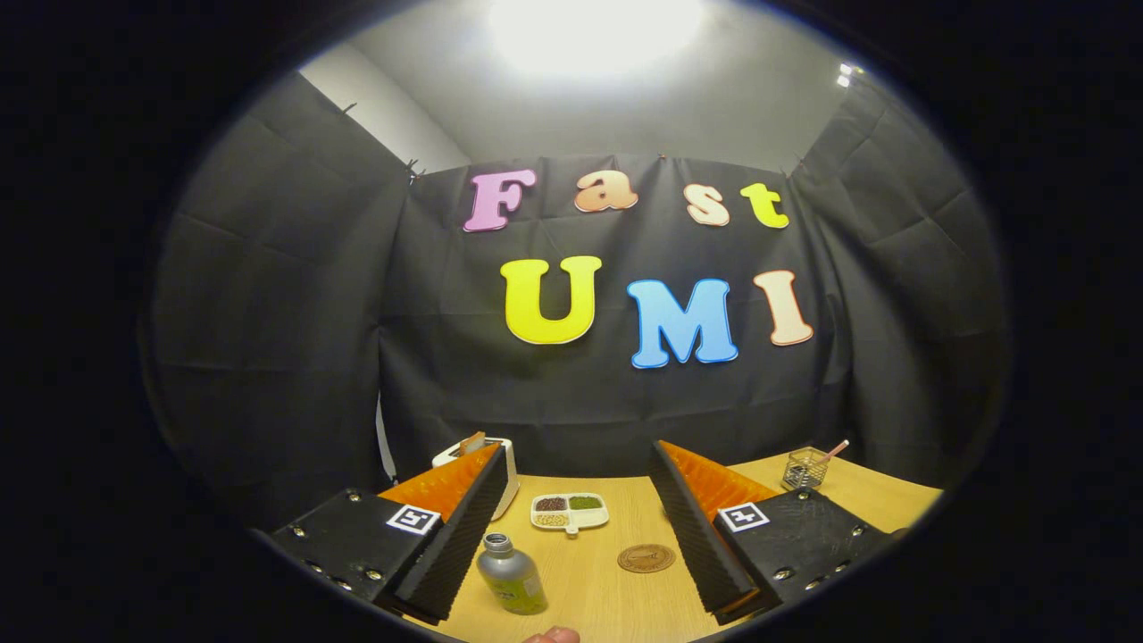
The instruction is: Take the bottle from table, then pour the juice into the cup, finally place the bottle on the coaster
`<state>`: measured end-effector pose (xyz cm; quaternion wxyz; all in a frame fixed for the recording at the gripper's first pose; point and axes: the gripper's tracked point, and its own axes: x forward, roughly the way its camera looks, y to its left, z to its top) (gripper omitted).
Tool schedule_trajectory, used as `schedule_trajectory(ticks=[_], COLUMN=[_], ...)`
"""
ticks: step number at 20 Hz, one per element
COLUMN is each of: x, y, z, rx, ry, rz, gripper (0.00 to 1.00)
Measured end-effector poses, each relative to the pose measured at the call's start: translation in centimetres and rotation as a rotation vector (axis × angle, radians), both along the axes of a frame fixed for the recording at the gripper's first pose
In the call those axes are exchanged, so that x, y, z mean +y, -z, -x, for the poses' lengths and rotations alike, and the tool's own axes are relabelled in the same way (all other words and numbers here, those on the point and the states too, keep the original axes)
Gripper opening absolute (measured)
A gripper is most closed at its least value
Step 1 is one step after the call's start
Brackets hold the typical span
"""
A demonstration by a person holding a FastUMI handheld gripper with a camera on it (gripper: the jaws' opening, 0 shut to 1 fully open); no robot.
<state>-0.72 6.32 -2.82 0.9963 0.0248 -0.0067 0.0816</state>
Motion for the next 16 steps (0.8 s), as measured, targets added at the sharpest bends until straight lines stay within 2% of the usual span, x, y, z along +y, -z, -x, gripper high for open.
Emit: schedule_trajectory(ticks=[7,16], x=[5.1,9.3], y=[3.4,11.7], z=[-1.5,-3.6], rx=[0.034,0.166], ry=[-0.042,-0.055], rz=[0.000,0.021], gripper=[0.98,0.98])
